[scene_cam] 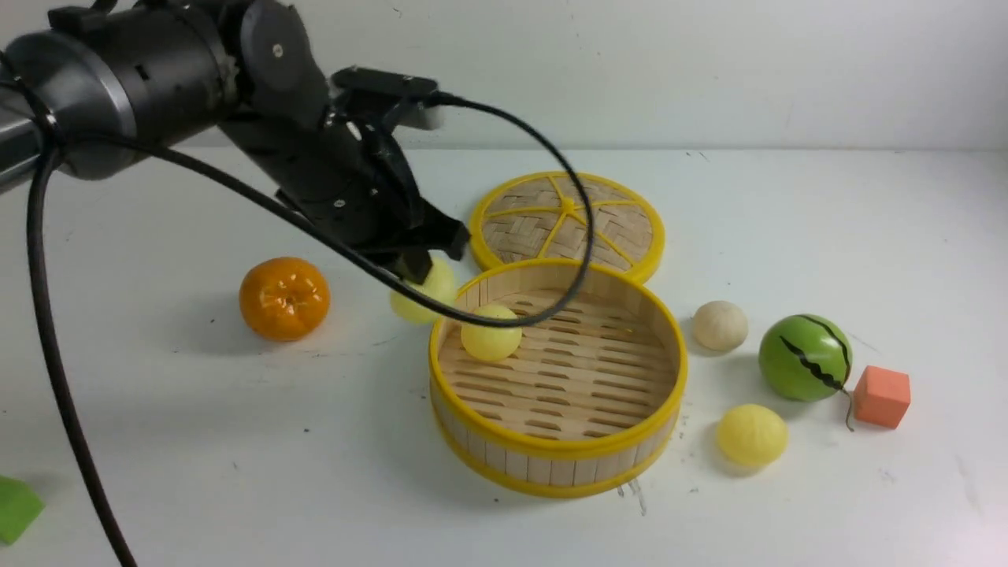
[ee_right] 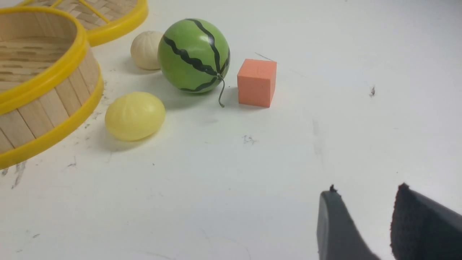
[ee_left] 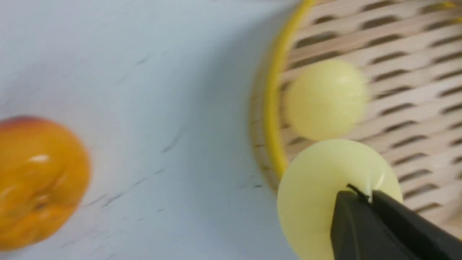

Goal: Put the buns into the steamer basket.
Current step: Use the left arm to put the steamed stuffed bun into the steamer

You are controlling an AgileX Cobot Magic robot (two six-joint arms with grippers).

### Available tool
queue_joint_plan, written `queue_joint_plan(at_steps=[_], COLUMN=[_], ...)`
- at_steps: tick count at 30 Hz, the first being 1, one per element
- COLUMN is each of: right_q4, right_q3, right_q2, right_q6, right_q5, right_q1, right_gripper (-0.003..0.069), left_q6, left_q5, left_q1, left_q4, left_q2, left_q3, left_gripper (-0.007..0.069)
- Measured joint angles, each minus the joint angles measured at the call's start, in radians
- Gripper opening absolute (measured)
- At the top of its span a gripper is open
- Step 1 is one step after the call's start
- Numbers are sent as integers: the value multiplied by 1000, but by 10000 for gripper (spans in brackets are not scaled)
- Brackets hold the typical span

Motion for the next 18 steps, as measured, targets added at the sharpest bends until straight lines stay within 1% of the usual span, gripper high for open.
queue_joint_plan(at_steps=[2,3,4,5,10,14,16,18], right_q4=[0,0,0,0,0,0,0,0], right_q3=[0,0,0,0,0,0,0,0], right_q2=[0,0,0,0,0,0,0,0], right_q6=[0,0,0,0,0,0,0,0], right_q5=[0,0,0,0,0,0,0,0], right_q1=[0,0,0,0,0,0,0,0], right_gripper=[241,241,241,241,241,241,241,241], left_q6=[4,4,4,4,-1,-2,-4,-17], left_q5=[2,2,-10,-26,-108,-141,-146,-125], left_q1=[-79,-86,-132,-155,-201,-201,-200,-200], left_q4=[-8,-9,-9,-7,18,30,42,49], left_q2=[18,22,60,80,184,222,226,214], left_q3=[-1,-1,-1,0,3,3,3,-4], left_gripper=[-13,-13,-13,-13,-11,29,105,221])
